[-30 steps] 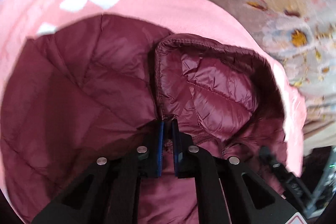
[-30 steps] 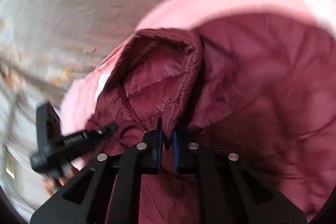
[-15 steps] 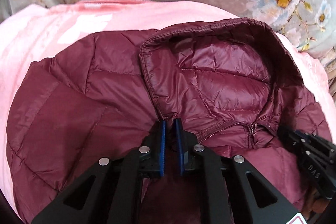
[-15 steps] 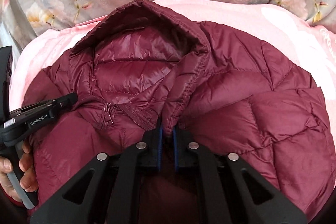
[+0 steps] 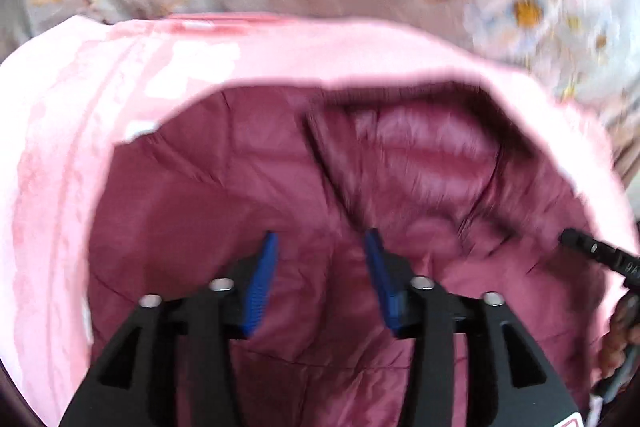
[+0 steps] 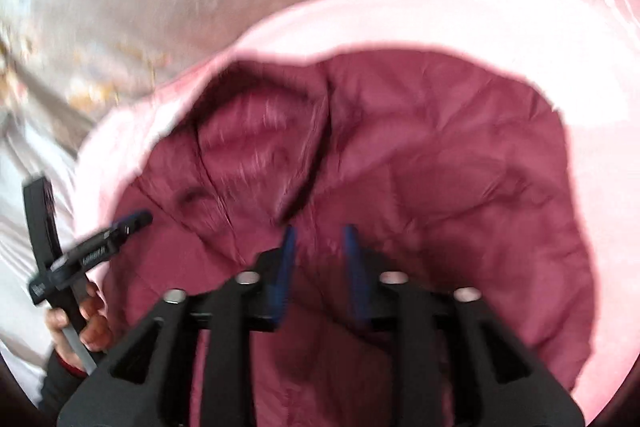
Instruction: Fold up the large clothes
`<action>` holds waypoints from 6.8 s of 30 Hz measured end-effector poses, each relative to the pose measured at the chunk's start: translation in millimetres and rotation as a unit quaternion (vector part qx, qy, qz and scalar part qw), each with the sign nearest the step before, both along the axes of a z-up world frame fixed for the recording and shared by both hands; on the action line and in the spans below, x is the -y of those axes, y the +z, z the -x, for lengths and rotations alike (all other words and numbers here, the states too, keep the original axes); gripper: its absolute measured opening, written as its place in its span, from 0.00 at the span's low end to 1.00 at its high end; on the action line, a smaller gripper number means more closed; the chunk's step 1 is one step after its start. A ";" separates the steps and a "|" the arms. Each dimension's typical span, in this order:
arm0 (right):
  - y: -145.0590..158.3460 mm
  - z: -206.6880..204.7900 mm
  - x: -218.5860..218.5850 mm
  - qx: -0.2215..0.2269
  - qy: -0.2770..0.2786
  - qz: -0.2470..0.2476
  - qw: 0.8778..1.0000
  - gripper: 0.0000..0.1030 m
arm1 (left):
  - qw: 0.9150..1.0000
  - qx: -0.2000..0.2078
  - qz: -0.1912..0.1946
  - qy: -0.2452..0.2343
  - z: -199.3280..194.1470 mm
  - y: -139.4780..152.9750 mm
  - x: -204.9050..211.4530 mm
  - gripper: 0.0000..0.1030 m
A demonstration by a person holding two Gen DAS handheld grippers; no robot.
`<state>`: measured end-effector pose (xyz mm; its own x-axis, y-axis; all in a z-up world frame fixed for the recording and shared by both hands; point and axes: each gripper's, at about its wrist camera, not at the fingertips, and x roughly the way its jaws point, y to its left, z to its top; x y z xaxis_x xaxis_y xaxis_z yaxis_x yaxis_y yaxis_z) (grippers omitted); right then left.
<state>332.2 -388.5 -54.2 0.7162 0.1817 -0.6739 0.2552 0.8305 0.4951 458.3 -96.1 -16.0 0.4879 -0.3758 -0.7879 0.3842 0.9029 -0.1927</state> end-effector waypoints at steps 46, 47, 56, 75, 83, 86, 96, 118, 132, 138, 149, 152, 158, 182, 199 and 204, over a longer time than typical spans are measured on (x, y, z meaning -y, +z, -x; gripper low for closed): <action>-34.1 -121.3 -56.9 -0.041 0.011 0.258 0.965 0.18 | 0.990 0.080 -0.107 0.045 -62.5 -51.3 87.2 0.36; -34.1 -121.2 -57.2 -0.041 0.012 0.258 0.965 0.19 | 0.990 0.081 -0.107 0.045 -62.4 -51.3 87.2 0.36; -34.9 -121.8 -56.8 -0.044 0.012 0.259 0.965 0.19 | 0.988 0.089 -0.122 0.045 -62.5 -52.0 92.1 0.36; 29.9 156.4 -5.6 -0.050 -0.021 0.224 0.973 0.57 | 0.993 0.033 -0.095 0.059 90.0 -11.0 -80.5 0.74; -5.4 358.1 -11.5 -0.077 -0.070 0.088 0.991 0.72 | 0.988 -0.107 -0.008 0.110 213.1 -57.4 -220.8 0.75; -24.3 385.6 -16.4 -0.066 -0.076 0.016 0.995 0.73 | 0.989 -0.099 0.018 0.113 247.0 -60.7 -233.8 0.74; -43.6 368.7 -49.1 -0.038 -0.063 -0.077 0.994 0.46 | 0.987 -0.100 0.036 0.118 281.6 -54.5 -216.9 0.21; 68.3 575.8 -79.4 0.096 -0.112 0.034 0.988 0.05 | 0.988 -0.052 0.137 0.057 483.2 36.8 -287.5 0.04; 152.8 458.4 -46.7 0.222 -0.101 0.086 0.966 0.05 | 0.985 0.100 0.121 0.069 372.7 117.4 -247.0 0.04; 129.7 364.9 -12.8 0.193 -0.122 0.073 0.971 0.05 | 0.988 0.108 0.066 0.093 285.9 106.4 -205.9 0.06; 62.1 265.9 5.2 0.111 -0.142 0.073 0.981 0.05 | 0.984 0.046 -0.039 0.168 173.3 12.1 -175.5 0.14; 52.5 252.5 4.2 0.100 -0.140 0.087 0.981 0.06 | 0.982 0.043 -0.053 0.174 162.4 -3.3 -174.1 0.15; 53.2 257.9 9.9 0.137 -0.167 0.073 0.974 0.40 | 0.980 0.063 -0.033 0.188 160.6 0.7 -180.4 0.53; -14.1 161.8 -5.4 -0.065 -0.053 0.136 0.987 0.06 | 0.987 0.028 -0.126 0.094 140.3 -53.2 -109.0 0.67; -38.5 139.6 5.8 -0.067 -0.104 0.158 0.980 0.00 | 0.987 0.021 -0.091 0.132 111.6 -80.2 -116.0 0.89; -40.5 139.9 11.1 -0.059 -0.106 0.141 0.983 0.00 | 0.987 0.021 -0.092 0.133 110.6 -81.0 -115.7 0.90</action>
